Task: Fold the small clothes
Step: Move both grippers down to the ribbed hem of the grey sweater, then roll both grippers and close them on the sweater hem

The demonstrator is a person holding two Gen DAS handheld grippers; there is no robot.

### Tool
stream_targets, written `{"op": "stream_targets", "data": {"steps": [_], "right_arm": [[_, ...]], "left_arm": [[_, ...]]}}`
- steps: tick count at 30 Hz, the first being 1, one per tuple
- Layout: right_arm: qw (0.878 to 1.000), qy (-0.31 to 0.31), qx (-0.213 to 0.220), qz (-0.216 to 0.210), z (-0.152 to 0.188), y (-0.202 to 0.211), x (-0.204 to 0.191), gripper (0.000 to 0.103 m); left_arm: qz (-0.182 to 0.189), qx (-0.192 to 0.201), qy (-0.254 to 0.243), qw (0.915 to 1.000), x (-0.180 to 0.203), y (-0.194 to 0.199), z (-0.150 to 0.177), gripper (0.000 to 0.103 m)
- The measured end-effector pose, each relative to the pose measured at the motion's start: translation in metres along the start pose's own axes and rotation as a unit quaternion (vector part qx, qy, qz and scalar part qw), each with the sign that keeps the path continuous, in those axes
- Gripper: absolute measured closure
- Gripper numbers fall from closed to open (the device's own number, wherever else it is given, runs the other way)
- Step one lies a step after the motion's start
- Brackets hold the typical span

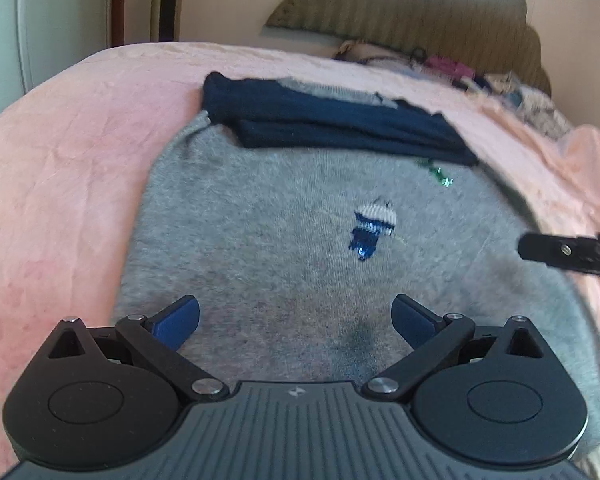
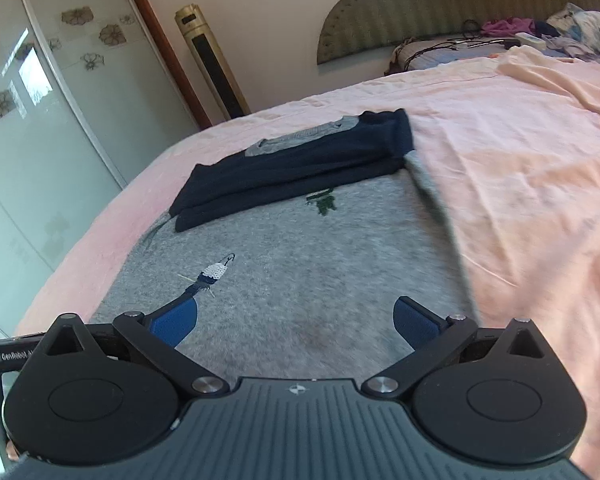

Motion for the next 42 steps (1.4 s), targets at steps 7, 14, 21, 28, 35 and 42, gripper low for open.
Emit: {"op": "stream_targets", "data": {"steps": [7, 14, 21, 28, 35, 42], "right_arm": [[0.979, 0.134, -0.054, 0.142, 0.031, -0.063, -0.013, 0.0], [0.982, 0.129, -0.052, 0.124, 0.081, -0.002, -0.027, 0.0], [0.981, 0.136, -0.101, 0.097, 0.104, 0.036, -0.039, 0.0], [0.993, 0.069, -0.084, 0.054, 0.066, 0.069, -0.025, 0.0], [0.994, 0.077, -0.02, 0.072, -0.032, -0.012, 0.015, 0.0], [0.983, 0.129, -0.056, 0.114, -0.032, -0.087, 0.061, 0.0]], "left_arm": [[-0.035, 0.041, -0.061, 0.9966, 0.008, 0.01, 0.031, 0.0], [-0.016, 0.044, -0.082, 0.9955, -0.001, 0.035, 0.055, 0.0], [0.001, 0.024, -0.085, 0.9961, -0.031, 0.053, 0.069, 0.0], [0.024, 0.074, -0.02, 0.9967, -0.054, 0.077, 0.034, 0.0], [-0.014, 0.07, -0.042, 0.9965, 0.002, -0.012, -0.048, 0.0], [-0.036, 0.059, -0.057, 0.996, -0.025, -0.063, -0.038, 0.0]]}}
Point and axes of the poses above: each gripper's, at about its wrist camera, not at the fingertips, and y roughly against the way its jaws point, x to its right, z to its underside, the point moved 5 cm from there along -y, roughly the way its jaws point, and after that the axes turned 15 degrees about -z, right-handed, at the moved point
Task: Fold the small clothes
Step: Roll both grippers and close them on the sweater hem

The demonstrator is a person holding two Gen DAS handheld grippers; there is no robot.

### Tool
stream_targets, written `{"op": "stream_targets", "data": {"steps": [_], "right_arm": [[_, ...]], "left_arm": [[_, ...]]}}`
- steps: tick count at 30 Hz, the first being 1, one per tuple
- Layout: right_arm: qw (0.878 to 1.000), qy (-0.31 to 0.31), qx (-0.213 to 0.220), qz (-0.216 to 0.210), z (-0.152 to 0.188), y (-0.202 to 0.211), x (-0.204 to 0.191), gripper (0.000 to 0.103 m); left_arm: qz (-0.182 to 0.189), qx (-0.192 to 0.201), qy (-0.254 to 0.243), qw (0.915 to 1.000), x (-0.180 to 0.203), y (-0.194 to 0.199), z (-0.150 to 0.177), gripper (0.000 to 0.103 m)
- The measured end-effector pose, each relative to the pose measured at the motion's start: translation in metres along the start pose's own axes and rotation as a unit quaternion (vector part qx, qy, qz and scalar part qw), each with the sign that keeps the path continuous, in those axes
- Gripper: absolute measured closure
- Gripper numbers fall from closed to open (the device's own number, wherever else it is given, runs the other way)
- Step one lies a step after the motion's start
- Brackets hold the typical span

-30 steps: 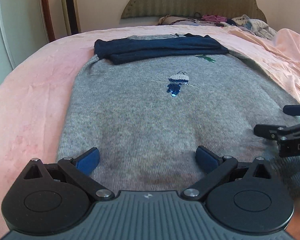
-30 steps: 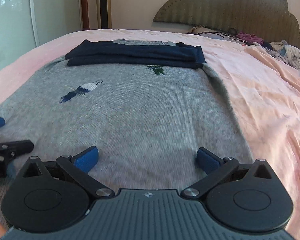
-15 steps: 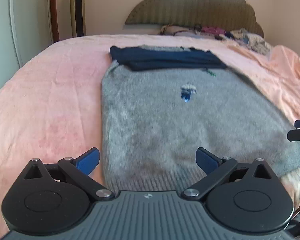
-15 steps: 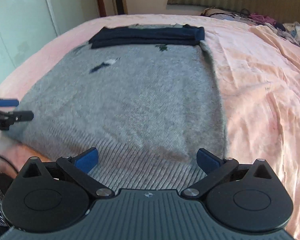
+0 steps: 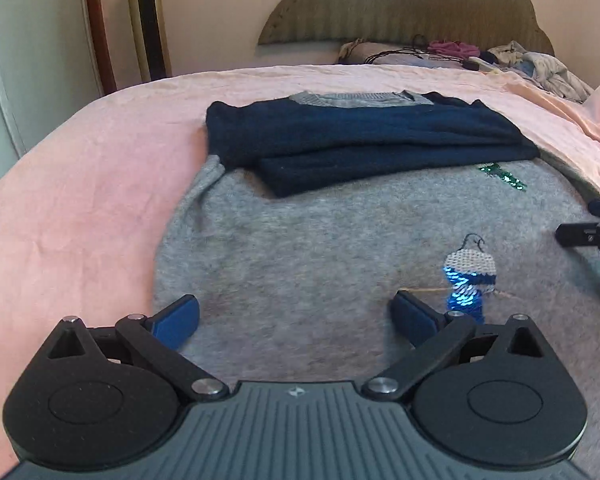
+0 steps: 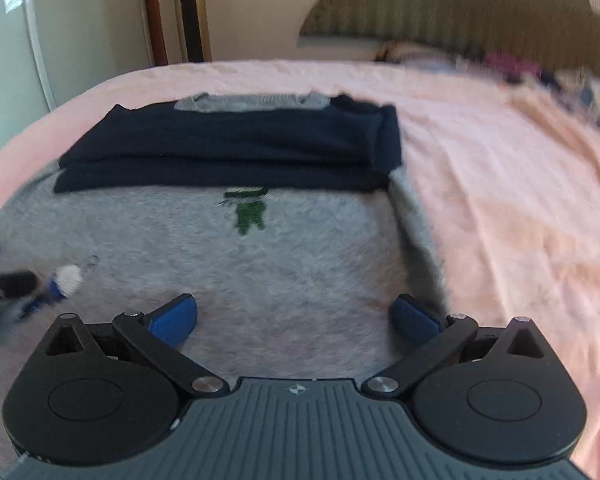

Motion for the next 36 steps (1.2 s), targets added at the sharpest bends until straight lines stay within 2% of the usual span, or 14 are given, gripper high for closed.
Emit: {"op": "stream_targets", "data": {"steps": [3, 6, 9, 12, 14, 17, 20, 22, 24, 26, 30, 31, 34, 36], "right_arm": [[0.999, -0.03, 0.021, -0.021, 0.004, 0.012, 0.022, 0.0], [1.0, 0.004, -0.006, 0.0, 0.002, 0.011, 0.014, 0.0], [1.0, -0.013, 0.003, -0.024, 0.005, 0.045, 0.003, 0.0], [0.996, -0.071, 0.016, -0.061, 0.029, 0.091, 0.013, 0.0], [0.984, -0.152, 0.004, -0.088, 0.054, 0.112, 0.033, 0.0], [0.954, -0.254, 0.01, -0.158, 0.079, 0.139, 0.05, 0.001], [0.915, -0.319, -0.015, -0.247, 0.091, 0.151, 0.047, 0.011], [0.907, -0.32, -0.054, -0.268, 0.101, 0.152, 0.036, 0.016], [0.902, -0.321, -0.067, -0.282, 0.109, 0.156, 0.028, 0.018], [0.884, -0.343, -0.079, -0.307, 0.116, 0.157, 0.021, 0.02], [0.875, -0.347, -0.095, -0.325, 0.125, 0.162, 0.01, 0.029], [0.871, -0.352, -0.092, -0.329, 0.127, 0.162, 0.01, 0.03], [0.866, -0.363, -0.088, -0.334, 0.13, 0.16, 0.008, 0.035], [0.867, -0.359, -0.09, -0.335, 0.13, 0.159, 0.007, 0.037]], "left_arm": [[0.008, 0.0, 0.004, 1.0, -0.013, 0.0, 0.002, 0.0], [-0.03, -0.002, -0.007, 0.9995, -0.016, 0.017, 0.004, 0.0], [0.006, -0.014, 0.044, 0.9989, -0.04, 0.05, 0.024, 0.0], [0.071, -0.061, 0.135, 0.9864, -0.069, 0.071, 0.054, 0.0], [0.119, -0.081, 0.208, 0.9674, -0.085, 0.082, 0.069, 0.0], [0.243, -0.138, 0.296, 0.9135, -0.091, 0.086, 0.077, 0.0], [0.337, -0.188, 0.307, 0.8698, -0.079, 0.083, 0.086, 0.0], [0.354, -0.196, 0.293, 0.8663, -0.075, 0.085, 0.09, 0.0], [0.377, -0.213, 0.285, 0.8551, -0.073, 0.088, 0.091, 0.0], [0.391, -0.228, 0.29, 0.8429, -0.075, 0.088, 0.095, 0.0], [0.392, -0.227, 0.293, 0.8418, -0.085, 0.089, 0.093, 0.001], [0.394, -0.225, 0.296, 0.8404, -0.087, 0.089, 0.094, 0.008], [0.401, -0.226, 0.306, 0.8335, -0.09, 0.088, 0.097, 0.046], [0.388, -0.234, 0.292, 0.8423, -0.087, 0.087, 0.101, 0.053]]}}
Point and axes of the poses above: each gripper's, at about its wrist camera, not at the fingertips, and y roughly against the way its jaws point, x to its right, z to its underside, the point moved 5 cm from there along -y, roughly the way its jaws point, and after that the axes turned 15 degrees about -z, right-handed, at the moved point
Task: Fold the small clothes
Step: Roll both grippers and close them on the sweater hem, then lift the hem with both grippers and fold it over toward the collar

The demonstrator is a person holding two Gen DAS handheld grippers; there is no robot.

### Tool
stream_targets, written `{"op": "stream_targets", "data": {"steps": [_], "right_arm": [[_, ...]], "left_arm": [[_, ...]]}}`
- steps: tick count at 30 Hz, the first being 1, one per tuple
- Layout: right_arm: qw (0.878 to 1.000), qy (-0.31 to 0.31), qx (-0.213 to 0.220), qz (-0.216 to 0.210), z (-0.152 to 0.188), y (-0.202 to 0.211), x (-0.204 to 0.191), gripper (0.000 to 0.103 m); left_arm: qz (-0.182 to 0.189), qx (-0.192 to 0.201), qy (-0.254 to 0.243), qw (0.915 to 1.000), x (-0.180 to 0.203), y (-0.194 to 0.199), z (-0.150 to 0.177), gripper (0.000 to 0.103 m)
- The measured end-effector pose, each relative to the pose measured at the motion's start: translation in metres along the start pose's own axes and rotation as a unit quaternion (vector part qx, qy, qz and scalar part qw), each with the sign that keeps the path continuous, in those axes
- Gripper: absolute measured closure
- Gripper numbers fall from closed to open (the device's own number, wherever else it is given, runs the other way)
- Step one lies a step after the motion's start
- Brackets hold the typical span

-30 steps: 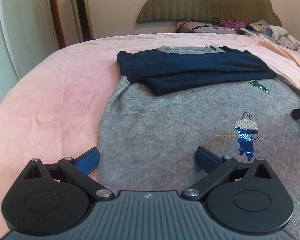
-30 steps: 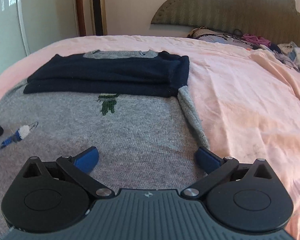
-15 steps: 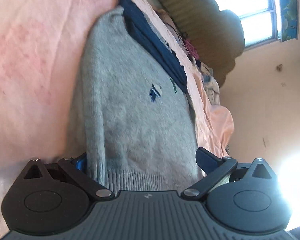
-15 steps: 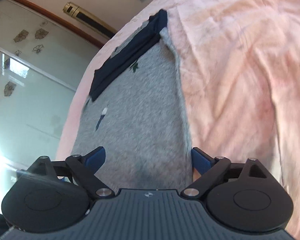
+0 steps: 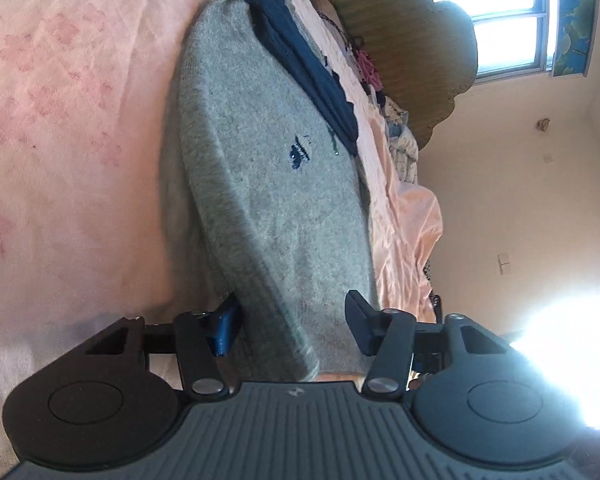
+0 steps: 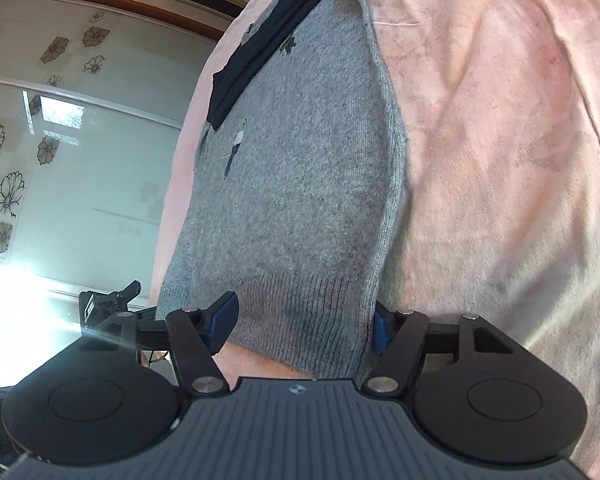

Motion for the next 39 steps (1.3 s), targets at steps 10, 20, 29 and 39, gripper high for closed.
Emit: {"op": "stream_targets", "data": {"steps": [10, 20, 29, 39], "right_arm": [[1.0, -0.009, 0.006, 0.01, -0.001, 0.006, 0.006, 0.051], [1.0, -0.007, 0.01, 0.012, 0.002, 0.006, 0.006, 0.05], [1.0, -0.001, 0.012, 0.002, 0.003, 0.006, 0.006, 0.046], [0.999, 0.021, 0.016, 0.032, 0.007, 0.001, -0.003, 0.047]], "left_arm": [[-0.017, 0.027, 0.004, 0.9995, -0.006, 0.007, -0.012, 0.055], [-0.042, 0.018, -0.027, 0.9986, 0.002, -0.005, -0.01, 0.055], [-0.101, 0.026, -0.068, 0.9923, 0.007, -0.009, -0.015, 0.05], [-0.112, 0.007, -0.062, 0.9917, -0.013, 0.002, 0.004, 0.094]]}}
Point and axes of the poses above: each gripper's, at about its wrist camera, not at the fingertips, and y roughly against the way its jaws point, x to its right, z to its underside, the point moved 5 cm from there along -y, roughly the way its jaws point, and after that the axes turned 15 degrees about -z, right-handed, at the moved point
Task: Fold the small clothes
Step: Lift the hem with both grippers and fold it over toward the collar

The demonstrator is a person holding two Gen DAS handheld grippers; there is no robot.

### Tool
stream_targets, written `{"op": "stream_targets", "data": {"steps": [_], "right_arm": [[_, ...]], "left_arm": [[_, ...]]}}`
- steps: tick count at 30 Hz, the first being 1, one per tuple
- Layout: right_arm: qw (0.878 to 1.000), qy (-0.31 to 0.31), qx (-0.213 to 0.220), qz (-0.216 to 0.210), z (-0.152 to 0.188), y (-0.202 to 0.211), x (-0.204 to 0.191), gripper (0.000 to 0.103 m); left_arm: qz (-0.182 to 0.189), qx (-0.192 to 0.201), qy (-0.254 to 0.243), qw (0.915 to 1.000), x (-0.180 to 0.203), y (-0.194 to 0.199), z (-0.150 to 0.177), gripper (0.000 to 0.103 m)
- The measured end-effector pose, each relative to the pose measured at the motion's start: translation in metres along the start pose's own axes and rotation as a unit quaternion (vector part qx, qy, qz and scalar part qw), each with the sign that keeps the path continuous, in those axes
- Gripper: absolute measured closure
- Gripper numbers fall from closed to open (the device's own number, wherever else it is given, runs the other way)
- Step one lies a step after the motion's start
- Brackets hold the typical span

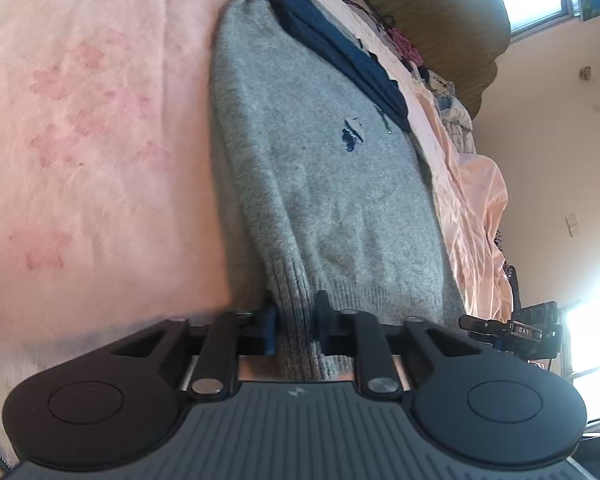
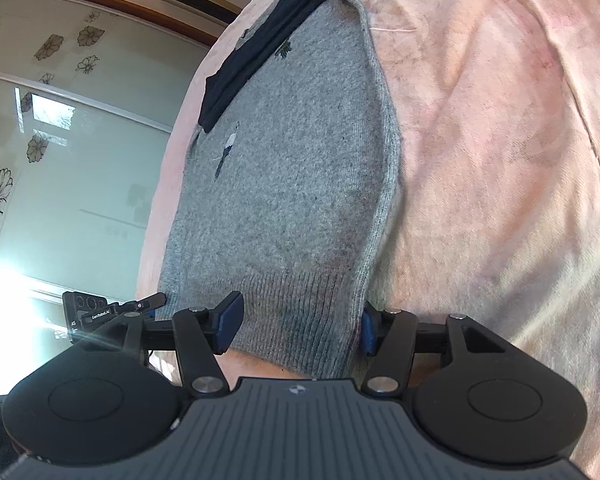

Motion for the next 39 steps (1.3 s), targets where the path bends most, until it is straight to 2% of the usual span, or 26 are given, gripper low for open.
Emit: {"op": "stream_targets", "data": {"steps": [1, 3, 6, 9, 10, 13, 15, 17, 19, 20, 23, 24, 25, 26, 27, 28, 29, 30, 31, 32, 34, 36, 39], "right_arm": [[1.0, 0.007, -0.001, 0.014, 0.001, -0.001, -0.002, 0.059], [0.998, 0.013, -0.019, 0.056, 0.004, -0.005, 0.0, 0.091], [0.997, 0.039, -0.01, 0.059, 0.005, -0.002, -0.01, 0.092], [0.998, 0.053, 0.035, 0.017, -0.017, 0.014, -0.028, 0.092], [0.997, 0.059, 0.054, -0.005, -0.031, 0.02, -0.037, 0.092], [0.989, 0.093, 0.094, -0.06, -0.085, 0.024, -0.058, 0.092], [0.983, 0.121, 0.112, -0.076, -0.136, 0.018, -0.067, 0.092], [0.976, 0.127, 0.138, -0.11, -0.196, 0.008, -0.068, 0.092], [0.971, 0.117, 0.16, -0.137, -0.259, -0.008, -0.06, 0.092], [0.971, 0.11, 0.164, -0.132, -0.289, -0.02, -0.051, 0.092], [0.979, 0.055, 0.178, -0.083, -0.37, -0.055, -0.006, 0.092], [0.98, 0.032, 0.179, -0.075, -0.391, -0.068, 0.009, 0.091], [0.98, 0.013, 0.186, -0.064, -0.406, -0.078, 0.024, 0.085], [0.978, -0.009, 0.203, -0.045, -0.414, -0.09, 0.036, 0.08], [0.977, -0.024, 0.21, -0.031, -0.418, -0.095, 0.043, 0.056], [0.977, -0.026, 0.209, -0.023, -0.413, -0.104, 0.045, 0.028], [0.977, -0.016, 0.21, -0.021, -0.406, -0.107, 0.043, 0.02], [0.977, -0.003, 0.211, -0.023, -0.401, -0.107, 0.039, 0.016], [0.977, 0.01, 0.21, -0.035, -0.393, -0.103, 0.034, 0.016], [0.977, 0.016, 0.209, -0.046, -0.386, -0.097, 0.03, 0.017], [0.975, 0.035, 0.211, -0.064, -0.367, -0.079, 0.019, 0.017], [0.973, 0.05, 0.213, -0.071, -0.338, -0.059, 0.01, 0.017], [0.974, 0.051, 0.208, -0.072, -0.284, -0.029, 0.003, 0.016]], "left_arm": [[0.002, 0.002, 0.005, 1.0, -0.002, 0.001, 0.001, 0.095], [0.01, 0.02, 0.0, 0.9998, 0.002, 0.009, -0.001, 0.095], [0.038, 0.051, -0.003, 0.998, 0.012, 0.031, -0.016, 0.095], [0.077, 0.087, 0.0, 0.9932, 0.024, 0.05, -0.053, 0.095], [0.091, 0.096, 0.001, 0.9912, 0.029, 0.053, -0.07, 0.095], [0.096, 0.116, -0.012, 0.9885, 0.048, 0.048, -0.136, 0.095], [0.101, 0.138, -0.017, 0.9851, 0.06, 0.039, -0.189, 0.095], [0.097, 0.159, -0.009, 0.9825, 0.078, 0.017, -0.251, 0.095], [0.063, 0.17, -0.014, 0.9832, 0.087, -0.01, -0.302, 0.095], [0.039, 0.168, -0.006, 0.9851, 0.087, -0.025, -0.326, 0.095], [-0.018, 0.164, 0.003, 0.9863, 0.081, -0.072, -0.386, 0.094], [-0.064, 0.162, 0.018, 0.9845, 0.074, -0.087, -0.401, 0.092], [-0.091, 0.154, 0.041, 0.983, 0.066, -0.096, -0.408, 0.088], [-0.089, 0.142, 0.058, 0.9842, 0.061, -0.102, -0.41, 0.081], [-0.08, 0.128, 0.065, 0.9864, 0.058, -0.103, -0.408, 0.075], [-0.073, 0.127, 0.064, 0.9872, 0.055, -0.1, -0.406, 0.064], [-0.069, 0.145, 0.062, 0.9851, 0.053, -0.091, -0.402, 0.052], [-0.072, 0.173, 0.07, 0.9797, 0.047, -0.078, -0.397, 0.046], [-0.073, 0.198, 0.081, 0.9741, 0.041, -0.064, -0.39, 0.031], [-0.063, 0.22, 0.092, 0.9691, 0.035, -0.051, -0.38, 0.024], [-0.033, 0.238, 0.111, 0.9645, 0.025, -0.031, -0.35, 0.023], [0.0, 0.227, 0.13, 0.9651, 0.014, -0.024, -0.309, 0.023], [-0.001, 0.212, 0.166, 0.9631, -0.002, -0.03, -0.244, 0.023]]}}
Point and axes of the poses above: each gripper's, at about its wrist camera, not at the fingertips, and y roughly against the way its jaws point, x to its right, z to its underside, the point moved 5 cm from there along -y, roughly the way its jaws point, and after that the axes turned 15 degrees about -z, right-handed, at the moved point
